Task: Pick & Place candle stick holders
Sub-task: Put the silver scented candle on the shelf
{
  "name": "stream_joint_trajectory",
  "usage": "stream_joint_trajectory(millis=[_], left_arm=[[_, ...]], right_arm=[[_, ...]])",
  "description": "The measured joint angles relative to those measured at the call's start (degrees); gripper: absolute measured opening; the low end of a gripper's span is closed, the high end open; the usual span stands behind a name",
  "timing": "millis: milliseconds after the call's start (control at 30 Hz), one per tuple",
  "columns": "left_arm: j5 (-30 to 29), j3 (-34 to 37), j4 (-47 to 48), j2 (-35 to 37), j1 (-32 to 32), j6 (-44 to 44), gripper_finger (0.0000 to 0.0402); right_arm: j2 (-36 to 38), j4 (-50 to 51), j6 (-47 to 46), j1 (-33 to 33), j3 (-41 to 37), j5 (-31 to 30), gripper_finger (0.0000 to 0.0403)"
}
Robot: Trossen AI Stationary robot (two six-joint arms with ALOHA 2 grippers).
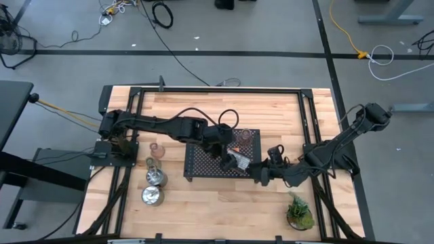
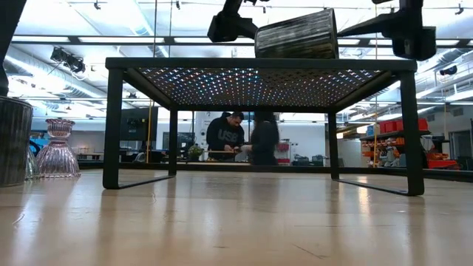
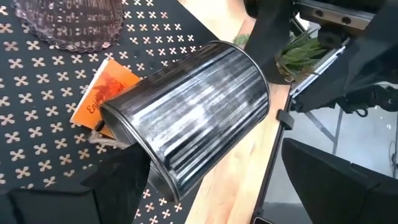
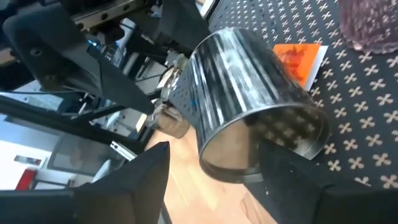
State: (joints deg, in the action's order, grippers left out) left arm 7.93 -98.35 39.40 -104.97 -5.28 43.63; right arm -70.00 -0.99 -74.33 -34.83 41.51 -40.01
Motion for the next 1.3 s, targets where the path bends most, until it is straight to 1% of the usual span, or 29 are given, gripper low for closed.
stream_joint_trajectory(millis=[300, 433, 667, 900, 1000, 1133, 1300], left_arm=[[1.5, 0.0, -1.5, 0.0, 0.0, 1.2, 0.0362], [3.8, 0.0, -3.4, 0.0, 0.1, 2.4, 0.0362], [5.5, 0.0, -5.1, 0.6, 0.1, 3.8, 0.0361], [6.0, 0.0, -7.8, 2.0, 0.0, 3.9, 0.0361], [6.1, -0.1, -10.6, 2.4, 0.0, 4.6, 0.0361], [7.4, -0.1, -13.5, 2.4, 0.0, 5.3, 0.0361], [7.1, -0.1, -13.6, 2.4, 0.0, 5.3, 0.0361]], right_arm=[[0.0, 3.1, -0.2, 1.9, 0.0, 2.2, 0.0177], [0.0, 3.7, -0.2, 2.5, 0.0, 3.3, 0.0148], [-1.7, 4.3, -0.3, 2.7, 0.0, 5.0, 0.0114], [-3.4, 3.6, -1.4, 2.8, 0.0, 5.1, 0.0105], [-3.6, 3.5, -1.5, 3.1, 0.0, 5.2, 0.0105], [-3.8, 2.9, -1.3, 4.2, 0.0, 6.7, 0.0105], [-3.8, 2.4, -0.9, 5.0, 0.0, 7.8, 0.0105]])
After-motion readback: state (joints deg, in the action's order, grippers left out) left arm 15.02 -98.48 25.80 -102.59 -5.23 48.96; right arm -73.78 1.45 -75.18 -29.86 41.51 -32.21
